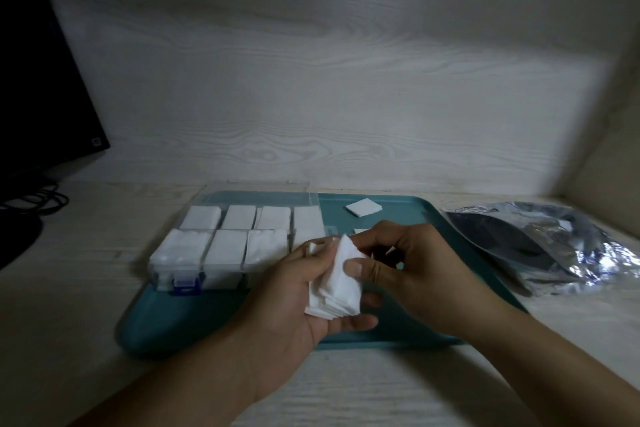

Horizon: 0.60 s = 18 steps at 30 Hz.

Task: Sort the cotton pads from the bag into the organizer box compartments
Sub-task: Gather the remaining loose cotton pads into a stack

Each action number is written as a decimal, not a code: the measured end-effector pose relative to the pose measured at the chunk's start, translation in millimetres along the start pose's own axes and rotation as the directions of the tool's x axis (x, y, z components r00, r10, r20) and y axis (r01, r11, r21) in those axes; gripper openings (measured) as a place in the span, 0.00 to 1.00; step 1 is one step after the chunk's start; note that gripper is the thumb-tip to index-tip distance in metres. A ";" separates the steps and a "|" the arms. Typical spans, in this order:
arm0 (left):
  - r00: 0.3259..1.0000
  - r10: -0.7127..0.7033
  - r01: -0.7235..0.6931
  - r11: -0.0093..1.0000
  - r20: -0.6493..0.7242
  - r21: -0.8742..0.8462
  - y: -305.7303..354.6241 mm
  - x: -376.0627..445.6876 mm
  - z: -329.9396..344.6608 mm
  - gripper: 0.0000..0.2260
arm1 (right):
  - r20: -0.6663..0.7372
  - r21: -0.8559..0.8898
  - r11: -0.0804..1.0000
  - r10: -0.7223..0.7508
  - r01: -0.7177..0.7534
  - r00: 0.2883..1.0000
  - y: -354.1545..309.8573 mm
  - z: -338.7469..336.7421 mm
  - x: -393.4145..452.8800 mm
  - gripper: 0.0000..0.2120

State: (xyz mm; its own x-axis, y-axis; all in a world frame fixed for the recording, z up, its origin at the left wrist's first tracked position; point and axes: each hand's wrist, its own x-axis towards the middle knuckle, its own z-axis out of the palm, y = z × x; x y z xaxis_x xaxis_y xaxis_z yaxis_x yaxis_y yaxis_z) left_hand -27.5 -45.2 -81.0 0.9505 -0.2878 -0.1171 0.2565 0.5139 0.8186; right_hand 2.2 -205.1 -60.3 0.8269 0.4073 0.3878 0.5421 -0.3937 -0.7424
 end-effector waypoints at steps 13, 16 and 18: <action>0.999 0.031 -0.031 0.999 0.011 0.017 -2.2 -1.7 0.9 0.24 | 0.019 -0.150 0.981 -0.117 0.119 0.993 13.2 7.1 -3.2 0.13; 0.999 0.031 -0.033 0.998 0.041 0.047 -1.9 -0.4 1.6 0.26 | -0.014 -0.217 0.971 -0.103 0.097 0.995 11.9 7.0 -4.3 0.14; 0.996 0.069 -0.076 0.985 0.047 0.153 -1.9 -1.7 2.5 0.22 | -0.024 -0.235 0.966 -0.120 0.111 0.993 9.8 6.4 -5.2 0.15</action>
State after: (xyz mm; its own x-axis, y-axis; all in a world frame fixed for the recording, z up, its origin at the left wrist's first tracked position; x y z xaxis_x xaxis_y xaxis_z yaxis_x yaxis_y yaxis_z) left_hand -30.1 -47.7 -81.0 0.9567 -0.2893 -0.0334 0.1538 0.4047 0.9014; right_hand 2.2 -205.8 -73.1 0.7595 0.4315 0.4868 0.6502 -0.5287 -0.5456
